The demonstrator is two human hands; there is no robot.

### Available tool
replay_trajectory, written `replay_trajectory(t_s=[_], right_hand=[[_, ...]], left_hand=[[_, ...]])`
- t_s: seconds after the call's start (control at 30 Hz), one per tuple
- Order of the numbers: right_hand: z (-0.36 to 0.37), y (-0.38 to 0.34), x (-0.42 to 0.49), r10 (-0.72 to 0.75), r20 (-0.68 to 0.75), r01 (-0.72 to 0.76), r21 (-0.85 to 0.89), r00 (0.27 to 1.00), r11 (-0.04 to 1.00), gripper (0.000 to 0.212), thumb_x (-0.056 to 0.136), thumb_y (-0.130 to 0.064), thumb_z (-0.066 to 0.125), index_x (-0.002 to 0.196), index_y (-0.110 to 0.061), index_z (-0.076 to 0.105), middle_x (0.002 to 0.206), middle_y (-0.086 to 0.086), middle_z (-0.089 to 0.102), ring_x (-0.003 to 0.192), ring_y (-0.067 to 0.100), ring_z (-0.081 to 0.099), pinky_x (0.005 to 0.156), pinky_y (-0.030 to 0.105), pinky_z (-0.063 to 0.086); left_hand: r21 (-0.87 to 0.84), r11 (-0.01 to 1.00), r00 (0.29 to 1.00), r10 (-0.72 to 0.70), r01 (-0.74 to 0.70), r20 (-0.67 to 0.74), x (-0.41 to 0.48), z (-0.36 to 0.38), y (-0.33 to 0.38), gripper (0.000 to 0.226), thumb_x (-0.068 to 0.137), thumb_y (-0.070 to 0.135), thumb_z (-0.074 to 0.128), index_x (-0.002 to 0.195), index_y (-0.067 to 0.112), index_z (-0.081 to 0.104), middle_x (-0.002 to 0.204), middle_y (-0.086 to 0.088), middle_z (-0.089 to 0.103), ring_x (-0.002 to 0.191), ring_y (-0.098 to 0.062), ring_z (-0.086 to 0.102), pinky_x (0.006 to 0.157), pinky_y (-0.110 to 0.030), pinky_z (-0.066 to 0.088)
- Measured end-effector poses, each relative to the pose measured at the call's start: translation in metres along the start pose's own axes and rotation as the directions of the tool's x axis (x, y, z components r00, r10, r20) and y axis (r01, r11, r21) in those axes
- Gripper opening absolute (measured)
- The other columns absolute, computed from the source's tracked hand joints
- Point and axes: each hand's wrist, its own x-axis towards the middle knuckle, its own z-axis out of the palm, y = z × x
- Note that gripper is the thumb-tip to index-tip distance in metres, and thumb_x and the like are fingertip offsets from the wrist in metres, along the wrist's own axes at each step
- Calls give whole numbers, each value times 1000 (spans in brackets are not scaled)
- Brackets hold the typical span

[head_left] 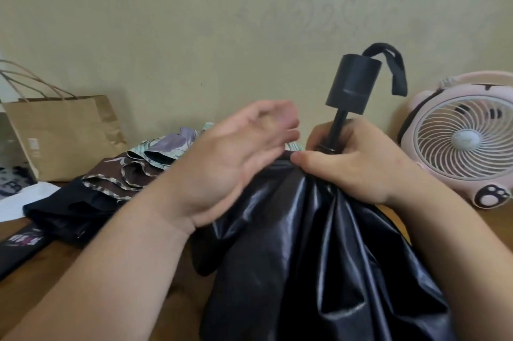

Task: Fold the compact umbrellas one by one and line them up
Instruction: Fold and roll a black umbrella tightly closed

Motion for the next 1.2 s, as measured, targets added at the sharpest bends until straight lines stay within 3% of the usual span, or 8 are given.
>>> replay_trajectory(t_s=[0.13,0.23,0.43,0.6,0.77,0.9,1.07,1.2], right_hand=[[-11,18,3,98,-40,-100,-41,994,994,31,86,-27,75,68,-4,66,60,5,56,62,10,52,64,30,43],[-8,23,3,118,-71,-115,45,990,992,16,77,-25,73,72,-11,66,58,-3,56,60,10,51,62,31,41],[1,24,3,170,-17,-167,113,985,979,22,62,-29,66,75,-11,64,60,-2,57,62,13,51,65,33,39],[9,17,0,29,-55,-20,161,998,987,11,66,-18,65,66,-10,59,59,-1,55,60,11,50,56,26,38],[5,4,-4,-123,-135,134,70,983,989,10,67,-14,68,65,-12,58,63,13,54,60,15,50,55,26,38],[2,9,-1,-89,-102,105,168,991,980,14,67,-12,67,62,-9,55,64,18,49,62,21,47,61,34,34],[0,12,-2,125,94,-150,334,988,931,26,63,-24,74,68,-12,52,73,12,44,67,22,39,62,36,27],[8,16,-3,288,109,-308,312,951,899,30,65,-38,82,73,-15,65,72,8,56,68,18,53,63,31,39]], left_hand=[[295,956,972,79,-11,-223,2,-27,23,39,81,40,71,105,10,68,102,-14,77,95,-30,74,101,-54,54],[531,843,966,56,90,-252,1,-42,27,38,79,42,83,99,14,69,91,-8,78,82,-25,75,97,-54,56],[781,531,943,-225,329,-244,0,-57,10,67,54,87,71,101,38,73,99,12,76,100,-16,71,97,-48,56],[649,692,937,-333,317,-102,8,-53,-15,78,57,86,69,123,45,65,122,24,68,115,2,64,108,-31,46],[466,840,961,-254,277,-112,9,-55,-7,52,70,76,68,107,40,74,107,16,76,98,1,71,80,-22,54],[525,767,918,-388,370,-80,2,-69,2,54,78,66,65,115,28,72,110,-6,77,105,-27,72,100,-58,52],[726,587,855,-518,357,-2,-3,-80,2,55,74,72,71,114,34,71,110,11,75,109,-15,69,106,-53,51],[774,590,768,-598,229,228,-3,-92,-2,52,79,31,87,123,18,65,123,-7,72,120,-31,66,106,-59,49]])
